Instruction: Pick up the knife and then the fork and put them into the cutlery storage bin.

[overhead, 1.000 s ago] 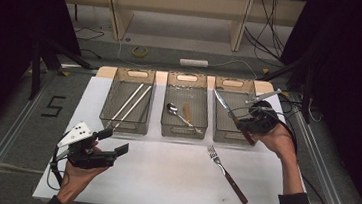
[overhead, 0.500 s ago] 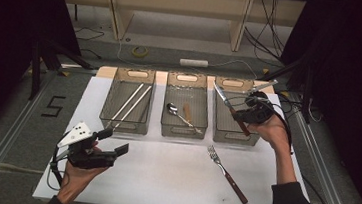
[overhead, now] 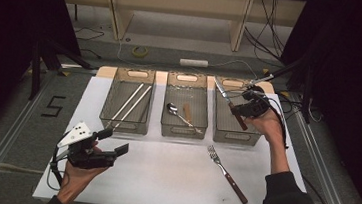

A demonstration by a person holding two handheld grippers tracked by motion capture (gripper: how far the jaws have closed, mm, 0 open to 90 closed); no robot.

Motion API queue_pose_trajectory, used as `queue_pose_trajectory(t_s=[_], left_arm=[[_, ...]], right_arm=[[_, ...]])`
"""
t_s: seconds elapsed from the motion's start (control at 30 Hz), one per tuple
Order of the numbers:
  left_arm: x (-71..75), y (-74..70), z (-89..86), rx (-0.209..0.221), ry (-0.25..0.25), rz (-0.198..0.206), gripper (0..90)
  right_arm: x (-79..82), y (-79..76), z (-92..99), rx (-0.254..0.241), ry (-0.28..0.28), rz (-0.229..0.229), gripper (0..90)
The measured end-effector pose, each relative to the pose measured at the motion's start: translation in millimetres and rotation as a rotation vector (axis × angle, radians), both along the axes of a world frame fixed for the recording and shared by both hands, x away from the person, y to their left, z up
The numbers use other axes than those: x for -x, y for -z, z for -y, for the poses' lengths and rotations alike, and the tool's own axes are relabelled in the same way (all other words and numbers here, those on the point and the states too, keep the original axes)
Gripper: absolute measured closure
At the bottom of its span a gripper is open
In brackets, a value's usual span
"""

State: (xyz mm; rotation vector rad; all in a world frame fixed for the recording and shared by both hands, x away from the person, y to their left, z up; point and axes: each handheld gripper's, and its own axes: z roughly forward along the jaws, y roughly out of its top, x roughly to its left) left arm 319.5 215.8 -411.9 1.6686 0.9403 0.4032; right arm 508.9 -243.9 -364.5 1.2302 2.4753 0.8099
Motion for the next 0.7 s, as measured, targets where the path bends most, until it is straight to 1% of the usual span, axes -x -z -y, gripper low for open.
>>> queue_pose_trajectory(t_s=[0.17, 0.27, 0.3, 0.4, 0.7], left_arm=[[0.0, 0.0, 0.3, 0.001, 0.0, 0.0, 16.0], [0.0, 0.1, 0.2, -0.001, 0.0, 0.001, 16.0], [0.0, 0.0, 0.3, 0.002, -0.001, 0.0, 16.0], [0.0, 0.0, 0.0, 0.0, 0.001, 0.0, 16.0], [0.0, 0.1, -0.3, 0.001, 0.0, 0.0, 16.0]], right_arm=[[-5.0, 3.2, -0.8, -0.004, 0.023, -0.004, 77.5], [-8.0, 5.3, -0.7, -0.024, 0.036, -0.009, 77.5], [-8.7, 5.6, -0.8, -0.022, 0.044, -0.01, 77.5], [-11.0, 7.6, -0.9, -0.027, 0.056, -0.004, 77.4], [-17.7, 17.9, 1.3, -0.039, 0.114, -0.031, 77.4]])
